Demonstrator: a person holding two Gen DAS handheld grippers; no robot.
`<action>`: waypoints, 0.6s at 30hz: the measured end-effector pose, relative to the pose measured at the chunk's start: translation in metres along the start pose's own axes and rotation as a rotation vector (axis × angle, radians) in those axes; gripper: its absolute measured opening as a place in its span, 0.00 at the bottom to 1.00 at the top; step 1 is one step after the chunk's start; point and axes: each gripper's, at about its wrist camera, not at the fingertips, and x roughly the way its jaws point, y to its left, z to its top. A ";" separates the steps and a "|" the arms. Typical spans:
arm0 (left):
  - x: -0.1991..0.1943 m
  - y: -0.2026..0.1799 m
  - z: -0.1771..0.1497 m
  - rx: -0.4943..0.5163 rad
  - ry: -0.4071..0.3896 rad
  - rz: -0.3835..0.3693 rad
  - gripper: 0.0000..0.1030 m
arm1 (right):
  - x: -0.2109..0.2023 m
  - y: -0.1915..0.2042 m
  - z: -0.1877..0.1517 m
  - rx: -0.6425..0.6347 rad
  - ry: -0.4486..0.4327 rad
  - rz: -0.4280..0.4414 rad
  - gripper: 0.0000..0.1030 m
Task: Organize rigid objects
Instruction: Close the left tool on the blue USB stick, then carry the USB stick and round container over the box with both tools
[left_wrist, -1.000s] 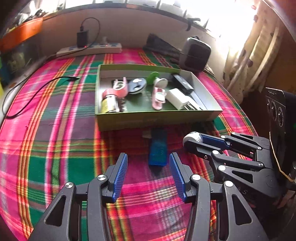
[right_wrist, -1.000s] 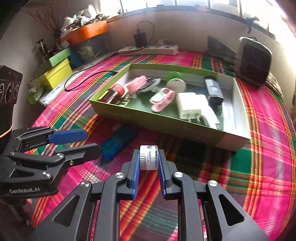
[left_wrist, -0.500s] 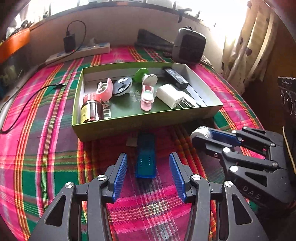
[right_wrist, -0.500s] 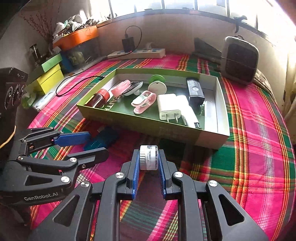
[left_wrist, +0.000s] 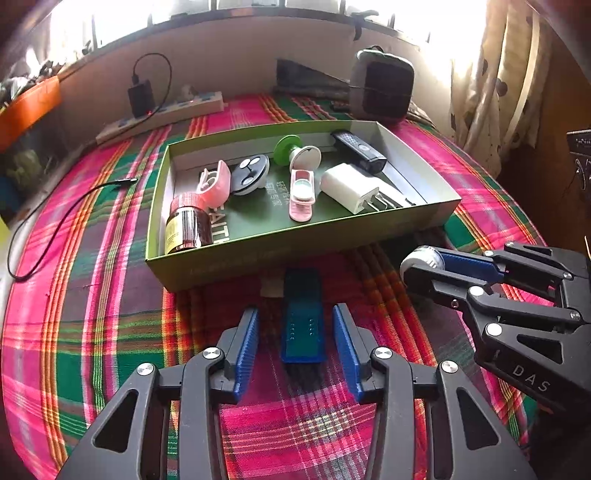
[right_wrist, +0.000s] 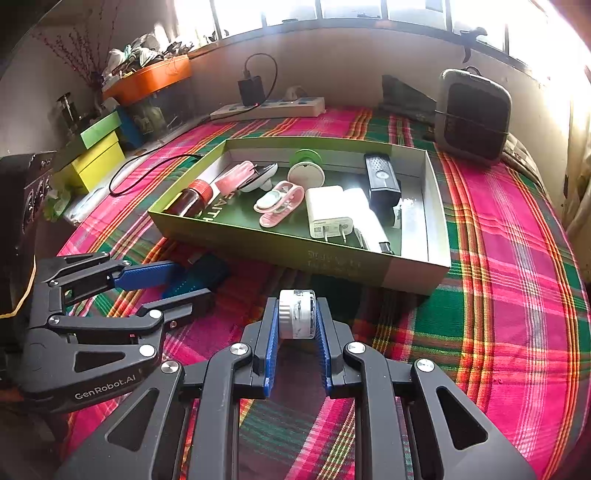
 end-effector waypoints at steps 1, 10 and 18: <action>0.000 0.001 0.000 -0.003 -0.001 -0.003 0.34 | 0.000 0.000 0.000 0.000 0.001 0.001 0.19; 0.001 0.000 0.001 0.005 -0.011 -0.018 0.21 | 0.003 -0.001 -0.001 0.003 0.009 -0.005 0.19; 0.000 0.000 0.000 0.005 -0.014 -0.021 0.21 | 0.004 0.000 -0.001 0.002 0.009 -0.005 0.19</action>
